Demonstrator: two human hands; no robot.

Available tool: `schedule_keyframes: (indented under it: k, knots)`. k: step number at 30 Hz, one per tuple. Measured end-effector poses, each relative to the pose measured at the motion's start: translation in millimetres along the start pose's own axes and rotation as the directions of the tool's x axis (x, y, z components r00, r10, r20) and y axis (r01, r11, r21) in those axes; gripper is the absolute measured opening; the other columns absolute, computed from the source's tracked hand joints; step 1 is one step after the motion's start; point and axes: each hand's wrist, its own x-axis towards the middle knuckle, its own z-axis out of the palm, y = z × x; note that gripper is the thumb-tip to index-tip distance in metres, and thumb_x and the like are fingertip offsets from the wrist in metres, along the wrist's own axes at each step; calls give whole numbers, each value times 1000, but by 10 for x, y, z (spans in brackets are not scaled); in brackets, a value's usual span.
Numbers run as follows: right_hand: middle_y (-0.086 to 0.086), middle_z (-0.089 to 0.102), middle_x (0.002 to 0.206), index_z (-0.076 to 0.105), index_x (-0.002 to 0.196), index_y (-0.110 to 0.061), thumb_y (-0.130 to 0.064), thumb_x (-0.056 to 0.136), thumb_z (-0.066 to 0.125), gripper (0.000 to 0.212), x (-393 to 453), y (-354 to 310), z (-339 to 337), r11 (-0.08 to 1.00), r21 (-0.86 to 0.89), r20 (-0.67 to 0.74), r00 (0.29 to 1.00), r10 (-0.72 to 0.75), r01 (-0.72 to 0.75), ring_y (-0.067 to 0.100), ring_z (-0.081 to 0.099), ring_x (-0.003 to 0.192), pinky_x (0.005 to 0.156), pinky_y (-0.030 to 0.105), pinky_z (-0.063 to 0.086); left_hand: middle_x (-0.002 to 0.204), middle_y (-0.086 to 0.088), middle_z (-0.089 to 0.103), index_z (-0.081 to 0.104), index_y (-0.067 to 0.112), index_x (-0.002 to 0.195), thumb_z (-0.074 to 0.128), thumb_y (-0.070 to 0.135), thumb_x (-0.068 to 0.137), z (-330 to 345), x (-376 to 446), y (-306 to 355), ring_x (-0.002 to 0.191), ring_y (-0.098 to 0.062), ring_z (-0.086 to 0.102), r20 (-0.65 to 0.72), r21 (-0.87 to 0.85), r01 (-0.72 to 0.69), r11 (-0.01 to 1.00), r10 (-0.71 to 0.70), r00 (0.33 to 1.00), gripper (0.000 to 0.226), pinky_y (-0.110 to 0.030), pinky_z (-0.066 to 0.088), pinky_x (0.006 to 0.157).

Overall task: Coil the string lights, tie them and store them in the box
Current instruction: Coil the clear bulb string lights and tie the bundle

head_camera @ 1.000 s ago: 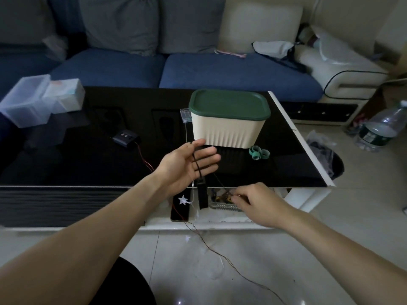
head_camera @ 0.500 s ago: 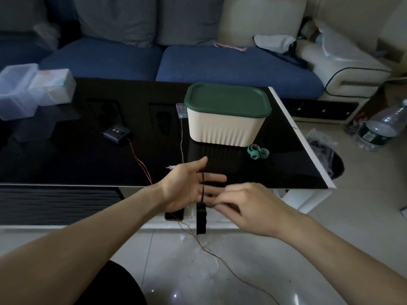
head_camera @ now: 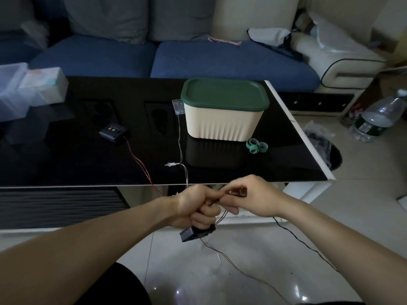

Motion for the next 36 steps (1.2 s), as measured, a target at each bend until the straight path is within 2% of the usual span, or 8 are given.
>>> schedule_keyframes:
  k: [8, 13, 17, 19, 22, 25, 30, 36]
  knots:
    - [-14, 69, 74, 74, 75, -33, -37, 86, 77, 12, 41, 110, -108, 998, -58, -149, 988, -28, 19, -4, 64, 70, 62, 12, 46, 59, 3, 18, 42, 16, 76, 26, 25, 106, 46, 54, -95, 51, -13, 14, -108, 14, -31, 999, 32, 994, 35, -23, 23, 47]
    - [-6, 59, 53, 67, 64, -16, -56, 89, 64, 47, 15, 185, -106, 988, -118, -165, 983, 81, -101, 3, 52, 47, 46, 13, 37, 57, 3, 21, 42, 16, 77, 31, 27, 106, 90, 48, -71, 52, -13, 17, -145, -30, -125, 992, 119, 982, 34, -25, 26, 57]
    - [-3, 68, 57, 71, 67, -21, -82, 86, 24, 79, -19, 135, -103, 913, -232, 43, 934, 355, -336, 12, 66, 64, 76, 23, 51, 54, 4, 22, 43, 16, 77, 28, 28, 107, 63, 33, -25, 45, -10, 17, -157, 3, -156, 988, 155, 975, 35, -26, 12, 46]
    - [-7, 64, 52, 64, 72, -29, -77, 92, 20, 68, -15, 188, -123, 897, -200, 148, 892, 426, -395, 14, 62, 63, 82, 30, 51, 52, 5, 22, 43, 16, 75, 28, 28, 107, 47, 35, -4, 42, -9, 16, -197, -56, -206, 977, 192, 961, 37, -26, 10, 45]
    - [8, 63, 61, 62, 72, -14, -70, 97, 31, 69, 1, 359, -205, 876, -152, 143, 866, 479, -459, 15, 55, 52, 64, 29, 51, 51, 4, 21, 42, 15, 74, 26, 27, 107, -8, 31, 15, 41, -9, 16, -303, -116, -279, 953, 234, 924, 38, -25, 10, 44]
    - [-2, 42, 49, 55, 64, -13, -63, 98, 41, 62, 16, 442, -286, 904, -127, 49, 908, 416, -407, 8, 39, 42, 49, 18, 36, 48, 5, 22, 41, 14, 74, 26, 26, 107, -53, 4, 40, 37, -8, 17, -408, -145, -337, 930, 254, 877, 39, -22, 12, 41]
    - [-1, 42, 56, 60, 62, -19, -54, 97, 54, 50, 32, 517, -348, 934, 113, 52, 941, 335, -339, 13, 37, 53, 56, 25, 33, 45, 6, 19, 39, 15, 69, 29, 26, 106, -73, -52, 113, 35, -8, 17, -507, -256, -420, 871, 249, 825, 40, -24, 10, 44]
    - [-10, 45, 52, 71, 77, -25, -44, 101, 54, 35, 78, 366, -212, 964, -15, 129, 956, 265, -266, 5, 40, 46, 49, 21, 36, 45, 7, 21, 57, 6, 86, 27, 31, 105, -76, -82, 153, 36, -8, 18, -482, -367, -486, 793, 285, 829, 43, -25, 14, 42]
